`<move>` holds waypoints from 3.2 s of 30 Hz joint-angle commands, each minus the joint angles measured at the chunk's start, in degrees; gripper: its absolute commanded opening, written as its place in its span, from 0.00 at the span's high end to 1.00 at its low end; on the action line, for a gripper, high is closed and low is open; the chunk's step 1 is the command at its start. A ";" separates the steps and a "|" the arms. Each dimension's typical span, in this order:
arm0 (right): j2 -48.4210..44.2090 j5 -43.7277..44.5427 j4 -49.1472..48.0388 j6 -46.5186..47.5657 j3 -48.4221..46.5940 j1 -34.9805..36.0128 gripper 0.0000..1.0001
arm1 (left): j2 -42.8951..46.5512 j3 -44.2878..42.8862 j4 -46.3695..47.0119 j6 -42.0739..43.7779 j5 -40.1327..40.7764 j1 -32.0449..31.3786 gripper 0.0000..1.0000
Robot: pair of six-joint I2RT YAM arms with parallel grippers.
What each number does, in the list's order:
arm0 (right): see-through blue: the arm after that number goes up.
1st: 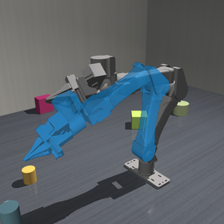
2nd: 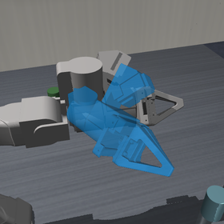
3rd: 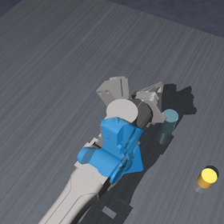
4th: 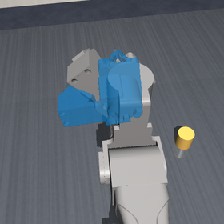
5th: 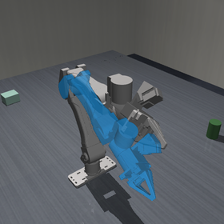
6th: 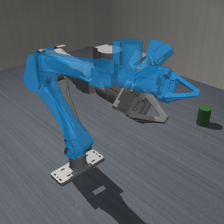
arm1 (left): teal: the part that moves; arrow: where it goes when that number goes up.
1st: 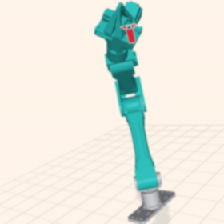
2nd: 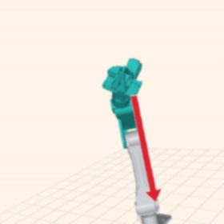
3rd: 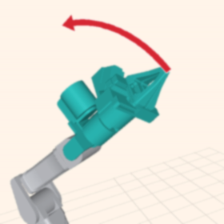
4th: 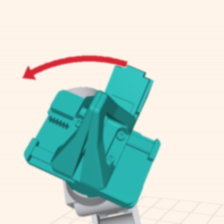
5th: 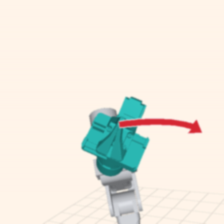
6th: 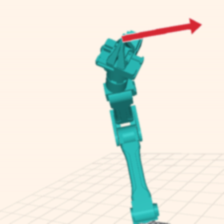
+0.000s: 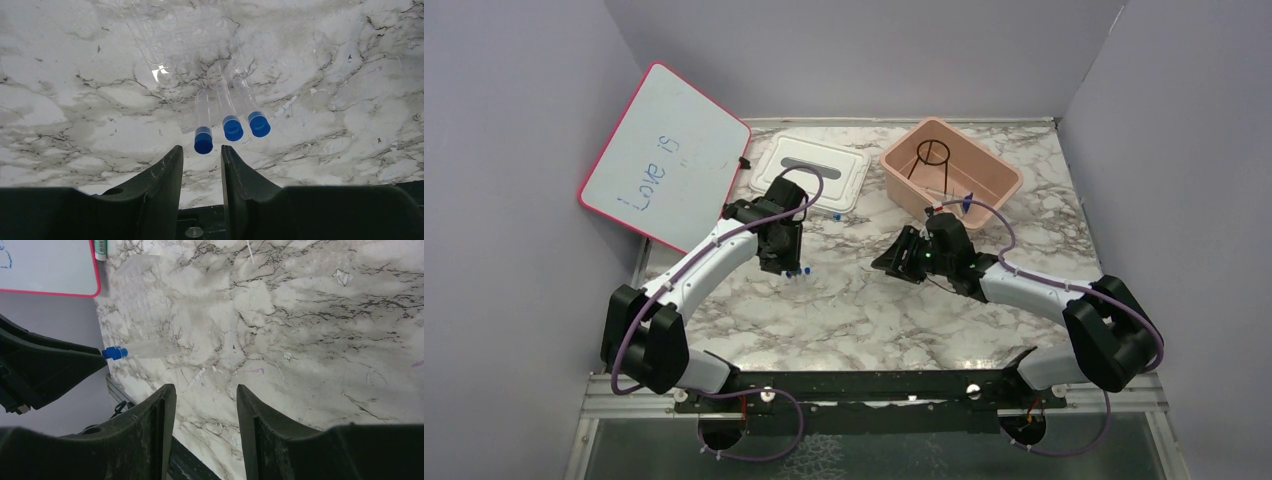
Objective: Organize the chemistry lab equipment
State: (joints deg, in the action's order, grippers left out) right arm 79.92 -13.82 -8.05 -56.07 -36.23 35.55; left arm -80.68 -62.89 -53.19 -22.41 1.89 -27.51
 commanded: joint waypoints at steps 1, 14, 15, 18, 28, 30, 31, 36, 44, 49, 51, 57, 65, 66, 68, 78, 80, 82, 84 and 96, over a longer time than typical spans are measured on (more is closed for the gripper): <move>-0.02 -0.31 -0.44 0.90 0.18 -0.15 0.48 | 2.38 -2.02 -0.05 -0.92 2.26 -0.13 0.63; 12.44 0.91 3.73 22.07 -15.93 0.64 0.45 | 9.20 -3.12 6.78 -5.69 12.45 -0.09 0.52; 14.42 1.98 4.27 24.03 -18.37 1.05 0.45 | 10.01 -2.85 8.45 -6.16 12.54 -0.09 0.51; 21.62 5.04 5.61 28.87 -26.31 2.37 0.43 | 12.31 -1.67 14.14 -7.78 13.07 -0.09 0.45; 42.33 10.27 14.66 38.82 -51.58 4.79 0.44 | 17.88 1.89 22.10 -8.95 16.47 -0.09 0.41; 44.65 11.62 15.50 39.24 -54.34 4.88 0.44 | 18.47 2.42 22.44 -8.79 16.52 -0.09 0.41; 45.48 12.18 15.23 39.50 -55.01 4.89 0.44 | 18.72 2.66 22.64 -8.60 16.42 -0.07 0.41; 48.55 13.55 14.33 42.21 -57.73 5.20 0.43 | 19.14 3.19 22.71 -7.89 15.59 0.00 0.40; 54.63 17.08 17.75 47.73 -63.25 6.45 0.43 | 19.34 3.98 22.80 -7.22 15.24 0.15 0.39; 56.01 16.90 17.53 51.06 -63.78 7.78 0.43 | 19.44 4.31 22.82 -7.21 15.08 0.35 0.39; 56.11 16.38 17.22 52.69 -63.64 8.35 0.44 | 19.44 4.27 22.87 -7.27 14.90 0.41 0.39; 57.23 15.58 18.30 60.32 -64.29 10.50 0.64 | 20.03 4.02 22.78 -7.31 15.23 0.52 0.39; 59.85 14.18 22.87 62.32 -68.67 10.69 0.78 | 21.01 3.92 22.78 -7.29 15.69 0.70 0.38; 60.40 14.20 23.29 62.10 -69.38 10.76 0.75 | 21.08 3.95 22.71 -7.29 15.61 0.70 0.38; 61.83 14.20 24.52 61.57 -71.44 10.71 0.73 | 21.14 3.92 22.76 -7.36 15.52 0.70 0.38; 56.86 14.23 18.13 54.24 -68.01 10.72 0.92 | 22.47 5.09 22.76 -9.03 14.65 0.78 0.38; 52.38 11.72 13.72 51.31 -63.96 10.76 0.92 | 22.77 5.23 22.82 -9.81 14.26 0.78 0.38; 47.63 10.30 9.46 47.98 -60.14 10.72 0.92 | 23.02 5.32 22.93 -10.69 13.43 0.79 0.37; 42.84 9.39 4.74 43.49 -56.51 10.71 0.92 | 23.19 5.32 23.43 -11.41 11.96 0.79 0.37; 20.14 12.92 -1.96 6.42 -42.58 10.59 0.91 | 28.09 7.07 33.47 -14.10 1.88 0.79 0.24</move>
State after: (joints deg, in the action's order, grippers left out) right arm 104.47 -3.03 -9.69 -32.62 -80.20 45.82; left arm -55.27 -56.69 -26.28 -35.09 9.08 -26.96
